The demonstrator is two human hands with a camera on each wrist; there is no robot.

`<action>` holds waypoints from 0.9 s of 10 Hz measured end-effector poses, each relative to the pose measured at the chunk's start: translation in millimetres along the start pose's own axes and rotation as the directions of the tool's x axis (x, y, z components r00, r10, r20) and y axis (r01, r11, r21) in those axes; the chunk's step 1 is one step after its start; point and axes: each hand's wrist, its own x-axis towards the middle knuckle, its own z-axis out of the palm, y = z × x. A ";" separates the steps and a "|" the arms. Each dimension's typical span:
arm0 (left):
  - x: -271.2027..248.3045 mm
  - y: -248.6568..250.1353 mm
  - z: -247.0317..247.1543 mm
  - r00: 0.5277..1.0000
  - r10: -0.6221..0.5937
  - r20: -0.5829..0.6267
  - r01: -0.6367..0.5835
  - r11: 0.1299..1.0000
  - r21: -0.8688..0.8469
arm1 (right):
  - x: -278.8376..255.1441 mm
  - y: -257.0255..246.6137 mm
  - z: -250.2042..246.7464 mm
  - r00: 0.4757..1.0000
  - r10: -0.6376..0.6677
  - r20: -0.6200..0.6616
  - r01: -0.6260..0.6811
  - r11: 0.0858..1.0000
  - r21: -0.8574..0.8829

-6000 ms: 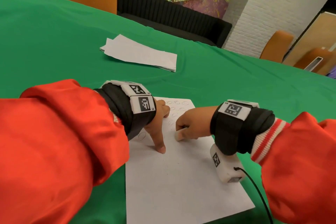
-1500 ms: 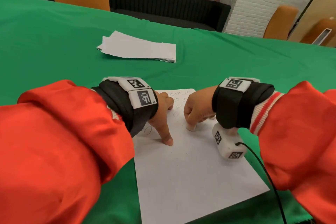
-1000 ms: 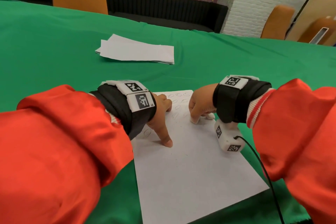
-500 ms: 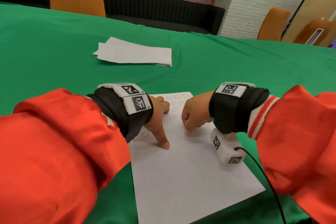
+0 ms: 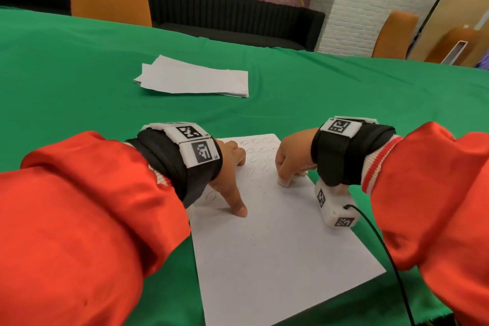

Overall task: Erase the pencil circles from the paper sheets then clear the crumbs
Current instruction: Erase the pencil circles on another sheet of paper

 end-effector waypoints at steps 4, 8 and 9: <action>0.4 -0.4 0.4 1.000 0.003 -0.004 -0.003 1.000 -0.001 | -7.3 -13.2 7.2 0.996 -0.093 -0.013 0.092 0.995 -0.032; -1.0 0.3 0.5 1.000 0.000 -0.008 0.000 1.000 -0.005 | -16.9 -27.1 12.3 0.985 -0.169 -0.018 0.168 0.984 -0.054; -2.0 0.6 0.4 1.000 0.002 -0.011 -0.002 1.000 0.004 | -24.3 -38.9 18.8 0.968 -0.246 0.042 0.248 0.967 -0.059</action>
